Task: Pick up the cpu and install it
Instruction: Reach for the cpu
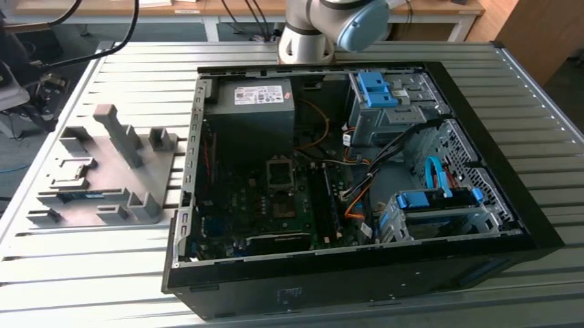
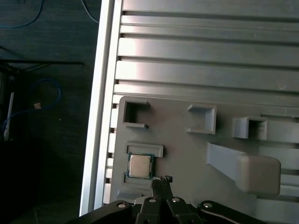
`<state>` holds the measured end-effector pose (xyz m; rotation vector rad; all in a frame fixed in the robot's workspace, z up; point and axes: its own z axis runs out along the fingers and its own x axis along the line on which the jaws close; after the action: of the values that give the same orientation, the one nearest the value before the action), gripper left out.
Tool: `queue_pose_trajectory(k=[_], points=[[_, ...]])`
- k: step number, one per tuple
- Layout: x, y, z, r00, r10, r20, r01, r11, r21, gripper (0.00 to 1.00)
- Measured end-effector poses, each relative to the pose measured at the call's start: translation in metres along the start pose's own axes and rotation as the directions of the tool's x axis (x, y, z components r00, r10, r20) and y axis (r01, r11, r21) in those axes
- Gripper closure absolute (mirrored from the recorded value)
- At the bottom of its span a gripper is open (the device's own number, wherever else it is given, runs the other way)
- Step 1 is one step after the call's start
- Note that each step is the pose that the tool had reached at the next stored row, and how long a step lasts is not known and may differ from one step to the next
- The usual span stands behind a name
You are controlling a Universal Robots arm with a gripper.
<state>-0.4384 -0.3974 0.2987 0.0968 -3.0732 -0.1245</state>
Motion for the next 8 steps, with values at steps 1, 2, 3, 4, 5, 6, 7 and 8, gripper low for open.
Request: queue_pose_trajectory(k=[1, 2, 3, 4, 5, 6, 7, 8], points=[[0.0008, -0.0001, 0.0019, 1.0000, 0.000, 0.0001, 0.000, 1.0000, 0.0000, 0.90], [0.0017, -0.0002, 0.0037, 1.0000, 0.000, -0.0001, 0.000, 1.0000, 0.0000, 0.90], [0.0024, -0.0003, 0.0056, 1.0000, 0.000, 0.0001, 0.000, 1.0000, 0.0000, 0.90], [0.0030, -0.0004, 0.0075, 1.0000, 0.000, 0.0000, 0.000, 1.0000, 0.0000, 0.90], [0.0036, -0.0005, 0.0093, 1.0000, 0.000, 0.0000, 0.000, 1.0000, 0.0000, 0.90], [0.0041, -0.0006, 0.0113, 1.0000, 0.000, 0.0000, 0.000, 1.0000, 0.0000, 0.90], [0.0046, -0.0008, 0.0131, 1.0000, 0.000, 0.0001, 0.000, 1.0000, 0.0000, 0.90], [0.0052, -0.0008, 0.0149, 1.0000, 0.000, 0.0001, 0.000, 1.0000, -0.0001, 0.90]])
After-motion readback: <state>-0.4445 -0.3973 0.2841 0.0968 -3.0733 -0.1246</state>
